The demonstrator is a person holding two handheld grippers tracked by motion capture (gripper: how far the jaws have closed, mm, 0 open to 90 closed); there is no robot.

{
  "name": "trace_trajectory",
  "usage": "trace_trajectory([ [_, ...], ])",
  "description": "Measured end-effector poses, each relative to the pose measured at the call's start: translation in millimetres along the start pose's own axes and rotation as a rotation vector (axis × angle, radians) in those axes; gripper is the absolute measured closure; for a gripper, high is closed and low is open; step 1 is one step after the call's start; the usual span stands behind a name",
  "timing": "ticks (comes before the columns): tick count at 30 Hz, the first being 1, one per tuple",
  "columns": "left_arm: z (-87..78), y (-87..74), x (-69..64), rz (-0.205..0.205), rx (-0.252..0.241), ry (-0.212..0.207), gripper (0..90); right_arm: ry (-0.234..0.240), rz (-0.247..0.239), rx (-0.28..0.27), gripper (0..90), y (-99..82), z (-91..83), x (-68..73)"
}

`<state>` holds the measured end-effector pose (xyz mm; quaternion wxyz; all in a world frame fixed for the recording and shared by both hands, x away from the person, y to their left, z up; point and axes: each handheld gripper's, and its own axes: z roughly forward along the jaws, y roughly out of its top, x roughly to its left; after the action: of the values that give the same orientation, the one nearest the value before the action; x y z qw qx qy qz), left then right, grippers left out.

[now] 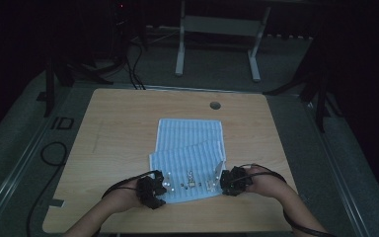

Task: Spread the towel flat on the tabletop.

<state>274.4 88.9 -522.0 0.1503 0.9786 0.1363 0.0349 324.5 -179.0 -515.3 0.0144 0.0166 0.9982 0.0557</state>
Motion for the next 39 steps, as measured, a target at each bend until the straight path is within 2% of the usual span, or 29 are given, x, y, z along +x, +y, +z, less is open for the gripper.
trace_trajectory([
  [1, 0.0, 0.9, -0.1, 0.001, 0.006, 0.003, 77.0, 0.006, 0.006, 0.005, 87.1, 0.7, -0.3, -1.0],
  [2, -0.2, 1.7, 0.9, -0.016, 0.013, 0.0, 82.5, 0.014, 0.014, 0.005, 88.1, 1.5, -1.2, -1.3],
  [4, -5.4, 1.8, 2.2, -0.02, 0.001, -0.016, 84.4, 0.028, 0.014, -0.013, 88.2, 2.6, -5.9, 1.7],
  [6, -19.3, 0.9, 2.1, -0.037, -0.041, -0.024, 84.5, 0.017, 0.013, -0.037, 88.3, 2.1, -14.2, 5.7],
  [10, -47.4, -0.9, -7.5, -0.012, -0.086, 0.002, 84.3, 0.003, -0.003, -0.096, 88.3, -1.5, -44.9, 21.7],
  [12, -59.4, -2.0, -16.2, 0.004, -0.1, 0.005, 84.1, -0.019, -0.017, -0.115, 88.3, -4.1, -62.8, 34.9],
  [14, -69.7, -4.0, -27.1, 0.032, -0.117, -0.003, 83.7, -0.012, -0.025, -0.128, 88.4, -6.7, -75.2, 49.0],
  [15, -72.3, -4.9, -31.1, 0.033, -0.127, -0.006, 83.7, -0.006, -0.03, -0.131, 88.4, -7.8, -79.4, 56.9],
  [17, -77.1, -8.3, -43.1, 0.052, -0.132, -0.026, 83.0, 0.016, -0.053, -0.131, 88.5, -10.1, -82.9, 74.4],
  [18, -77.4, -9.7, -48.3, 0.046, -0.13, -0.043, 82.9, 0.025, -0.062, -0.128, 88.8, -11.3, -83.4, 83.2],
  [19, -76.5, -11.3, -55.8, 0.067, -0.122, -0.069, 80.9, 0.046, -0.064, -0.126, 89.9, -12.6, -83.6, 90.9],
  [20, -75.2, -12.7, -61.8, 0.083, -0.115, -0.106, 76.3, 0.074, -0.066, -0.13, 89.9, -13.8, -83.1, 98.5],
  [21, -72.1, -14.2, -71.7, 0.104, -0.105, -0.171, 69.9, 0.094, -0.076, -0.137, 89.5, -14.6, -82.1, 104.6],
  [22, -69.5, -14.8, -79.6, 0.114, -0.112, -0.209, 66.4, 0.138, -0.096, -0.148, 86.9, -15.6, -80.9, 114.2],
  [23, -67.7, -14.6, -84.2, 0.114, -0.112, -0.234, 62.0, 0.156, -0.119, -0.153, 86.3, -15.9, -79.8, 120.7],
  [25, -66.7, -13.3, -89.9, 0.11, -0.12, -0.231, 59.4, 0.111, -0.117, -0.137, 82.3, -15.8, -80.0, 126.3],
  [27, -69.4, -13.6, -83.8, 0.09, -0.151, -0.216, 56.5, 0.047, -0.079, -0.139, 80.4, -17.3, -79.5, 119.2],
  [29, -70.3, -14.7, -74.9, 0.046, -0.162, -0.14, 55.5, 0.039, -0.008, -0.167, 74.0, -21.1, -76.3, 104.0],
  [30, -70.0, -16.1, -69.9, 0.04, -0.169, -0.125, 55.4, 0.008, 0.016, -0.179, 73.3, -22.8, -73.4, 97.6],
  [31, -69.3, -17.6, -64.4, 0.036, -0.191, -0.099, 55.4, -0.009, 0.026, -0.183, 72.2, -24.2, -69.6, 91.0],
  [32, -68.1, -18.7, -58.4, 0.024, -0.206, -0.059, 55.4, -0.012, 0.034, -0.184, 67.1, -25.2, -65.1, 84.6],
  [33, -66.3, -19.6, -51.0, 0.011, -0.202, -0.049, 55.4, -0.041, 0.036, -0.187, 66.7, -25.4, -60.9, 78.5],
  [35, -63.1, -20.2, -37.3, -0.011, -0.212, -0.02, 55.5, -0.039, 0.067, -0.167, 66.1, -23.1, -52.2, 63.5],
  [36, -59.7, -19.5, -30.8, -0.022, -0.201, -0.027, 55.7, -0.056, 0.075, -0.168, 66.1, -20.7, -47.8, 56.4],
  [38, -50.5, -16.3, -22.8, -0.03, -0.174, -0.003, 56.0, -0.031, 0.096, -0.163, 66.1, -15.6, -40.2, 43.7],
  [39, -42.5, -14.1, -17.9, -0.038, -0.162, -0.016, 56.0, -0.038, 0.094, -0.165, 66.2, -12.3, -35.3, 38.2],
])
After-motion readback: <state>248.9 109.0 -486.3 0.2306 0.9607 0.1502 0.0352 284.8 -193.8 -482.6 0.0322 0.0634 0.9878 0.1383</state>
